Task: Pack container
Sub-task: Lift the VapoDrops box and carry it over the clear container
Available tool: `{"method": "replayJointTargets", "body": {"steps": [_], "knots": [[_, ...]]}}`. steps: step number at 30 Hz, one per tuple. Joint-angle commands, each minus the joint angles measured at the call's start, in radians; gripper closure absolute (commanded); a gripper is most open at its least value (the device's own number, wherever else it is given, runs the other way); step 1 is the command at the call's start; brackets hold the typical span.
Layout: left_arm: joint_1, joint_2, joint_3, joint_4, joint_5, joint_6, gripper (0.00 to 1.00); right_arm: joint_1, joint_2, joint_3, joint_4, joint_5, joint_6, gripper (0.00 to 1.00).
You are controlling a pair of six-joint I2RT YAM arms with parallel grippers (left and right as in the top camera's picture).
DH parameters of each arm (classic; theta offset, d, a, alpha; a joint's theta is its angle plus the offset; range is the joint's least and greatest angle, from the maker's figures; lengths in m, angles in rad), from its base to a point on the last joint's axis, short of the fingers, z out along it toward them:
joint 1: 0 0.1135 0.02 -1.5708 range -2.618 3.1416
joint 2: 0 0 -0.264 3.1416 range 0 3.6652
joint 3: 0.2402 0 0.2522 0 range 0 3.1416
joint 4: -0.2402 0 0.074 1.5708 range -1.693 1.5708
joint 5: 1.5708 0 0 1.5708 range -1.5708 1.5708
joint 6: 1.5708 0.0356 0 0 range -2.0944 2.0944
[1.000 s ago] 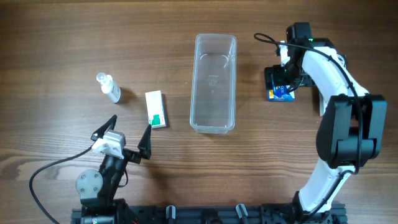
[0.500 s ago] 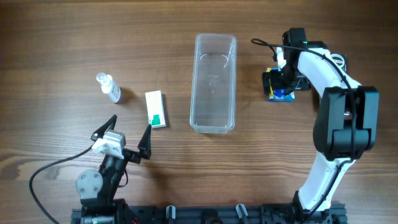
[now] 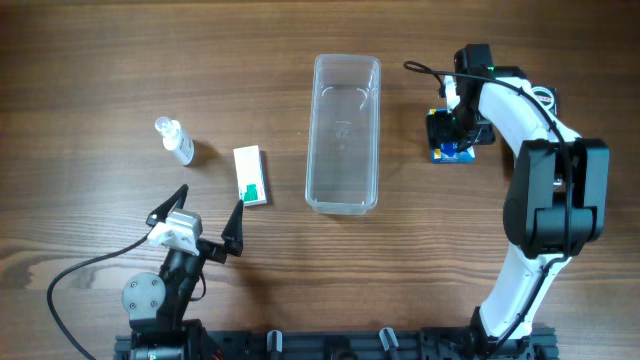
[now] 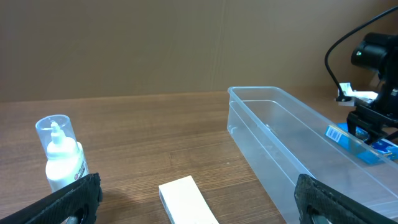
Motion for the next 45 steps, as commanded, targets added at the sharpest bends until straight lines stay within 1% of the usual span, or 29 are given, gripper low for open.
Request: {"method": "replayJointTargets", "body": {"steps": [1,5,11,17,21,24,26,30,32,34,43,45], "knots": [[0.004,-0.009,-0.003,-0.004,-0.009,-0.01,0.0,0.0,0.017,0.011,-0.01,0.014,0.014,0.28],[0.004,-0.009,-0.003,-0.004,-0.009,-0.01,0.0,0.0,0.01,0.032,-0.035,0.014,0.037,0.28],[0.004,-0.009,-0.003,-0.004,-0.009,-0.01,0.0,0.014,-0.045,0.1,-0.108,-0.055,0.042,0.28],[0.004,-0.009,-0.003,-0.004,-0.009,-0.01,0.0,0.089,-0.158,0.224,-0.214,-0.102,0.147,0.28],[0.004,-0.009,-0.003,-0.004,-0.009,-0.01,0.0,0.2,-0.244,0.315,-0.259,-0.121,0.251,0.28],[0.004,-0.009,-0.003,-0.004,-0.009,-0.01,0.0,0.291,-0.274,0.34,-0.233,-0.121,0.348,0.28],[0.004,-0.009,-0.003,-0.004,-0.009,-0.01,0.0,0.345,-0.264,0.34,-0.204,-0.11,0.409,0.28],[0.004,-0.009,-0.003,-0.005,-0.009,-0.01,0.0,0.41,-0.228,0.34,-0.128,-0.092,0.492,0.27],[0.004,-0.009,-0.003,-0.004,-0.009,-0.01,0.0,0.434,-0.208,0.34,-0.086,-0.049,0.538,0.27],[0.004,-0.009,-0.003,-0.004,-0.009,-0.01,0.0,0.448,-0.186,0.34,-0.053,-0.026,0.561,0.27],[0.004,-0.009,-0.003,-0.004,-0.009,-0.01,0.0,0.453,-0.06,0.34,0.044,-0.014,0.568,0.28],[0.004,-0.009,-0.003,-0.004,-0.009,-0.01,0.0,0.453,-0.023,0.34,0.057,0.027,0.568,0.27]]}}
